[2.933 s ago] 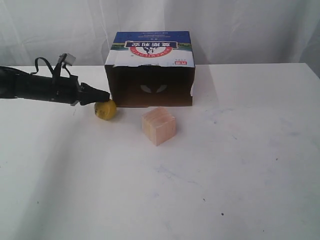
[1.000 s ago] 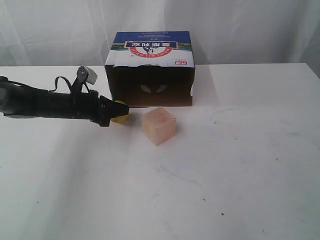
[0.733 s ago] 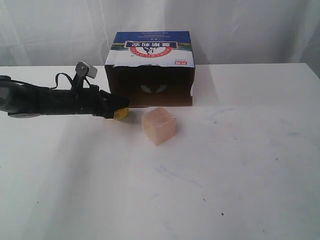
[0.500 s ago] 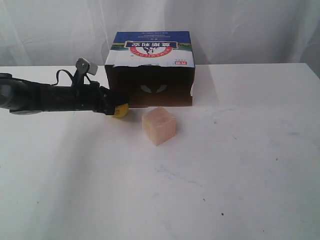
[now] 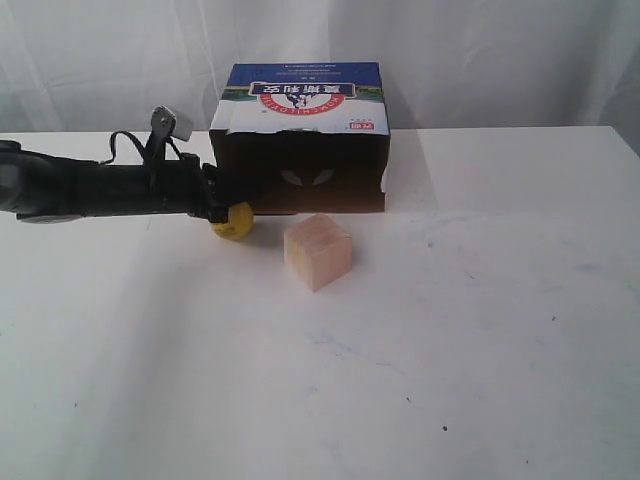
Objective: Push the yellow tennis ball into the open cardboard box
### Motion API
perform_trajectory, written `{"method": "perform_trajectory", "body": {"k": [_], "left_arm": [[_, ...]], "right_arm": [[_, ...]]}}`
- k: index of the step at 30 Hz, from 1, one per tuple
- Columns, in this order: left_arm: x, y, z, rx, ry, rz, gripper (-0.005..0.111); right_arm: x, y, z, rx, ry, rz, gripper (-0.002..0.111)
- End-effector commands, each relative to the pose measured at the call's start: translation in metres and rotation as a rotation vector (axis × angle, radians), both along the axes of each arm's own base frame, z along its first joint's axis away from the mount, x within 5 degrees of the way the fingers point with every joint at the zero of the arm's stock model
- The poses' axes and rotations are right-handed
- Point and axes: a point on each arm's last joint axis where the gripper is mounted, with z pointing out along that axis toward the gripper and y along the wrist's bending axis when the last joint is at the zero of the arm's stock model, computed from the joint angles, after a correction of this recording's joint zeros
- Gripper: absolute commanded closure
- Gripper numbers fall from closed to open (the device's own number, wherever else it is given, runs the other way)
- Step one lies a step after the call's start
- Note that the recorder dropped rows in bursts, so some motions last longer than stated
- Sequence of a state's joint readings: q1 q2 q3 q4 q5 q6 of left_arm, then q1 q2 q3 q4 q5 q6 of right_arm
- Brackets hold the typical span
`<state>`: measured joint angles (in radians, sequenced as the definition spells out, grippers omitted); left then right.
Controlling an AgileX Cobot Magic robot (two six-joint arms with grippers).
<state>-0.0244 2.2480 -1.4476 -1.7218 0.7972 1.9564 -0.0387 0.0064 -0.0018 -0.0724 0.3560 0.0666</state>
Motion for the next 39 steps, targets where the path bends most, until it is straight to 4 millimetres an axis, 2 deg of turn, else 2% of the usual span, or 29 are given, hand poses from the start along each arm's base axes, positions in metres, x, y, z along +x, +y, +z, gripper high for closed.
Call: {"method": "perform_trajectory", "body": {"k": [1, 4, 7, 13, 15, 17, 22, 26, 33, 39], "left_arm": [[-0.002, -0.001, 0.027, 0.008, -0.149, -0.035, 0.107], [0.001, 0.007, 0.037, 0.003, -0.092, 0.038, 0.107], [0.001, 0.021, 0.037, 0.057, -0.031, 0.104, 0.107], [-0.018, 0.062, 0.008, 0.113, 0.065, 0.217, 0.107], [-0.022, 0.072, -0.003, 0.18, 0.036, 0.258, 0.107], [-0.023, 0.073, -0.01, 0.216, 0.015, 0.243, 0.107], [-0.021, 0.065, -0.017, 0.146, 0.009, 0.177, 0.107], [-0.021, 0.064, -0.023, 0.156, 0.027, 0.181, 0.107], [-0.019, 0.062, -0.02, 0.139, 0.01, 0.166, 0.107], [-0.024, 0.055, -0.011, 0.016, 0.012, 0.097, 0.107]], "right_arm": [[0.0, 0.0, 0.0, -0.004, -0.011, -0.006, 0.108], [0.0, 0.0, 0.0, -0.004, -0.011, -0.006, 0.108], [0.0, 0.0, 0.0, -0.004, -0.011, -0.006, 0.108], [0.0, 0.0, 0.0, -0.004, -0.011, -0.006, 0.108], [0.0, 0.0, 0.0, -0.004, -0.011, -0.006, 0.108], [0.0, 0.0, 0.0, -0.004, -0.011, -0.006, 0.108], [0.0, 0.0, 0.0, -0.004, -0.011, -0.006, 0.108], [0.0, 0.0, 0.0, -0.004, -0.011, -0.006, 0.108], [0.0, 0.0, 0.0, -0.004, -0.011, -0.006, 0.108], [0.0, 0.0, 0.0, -0.004, -0.011, -0.006, 0.108]]}}
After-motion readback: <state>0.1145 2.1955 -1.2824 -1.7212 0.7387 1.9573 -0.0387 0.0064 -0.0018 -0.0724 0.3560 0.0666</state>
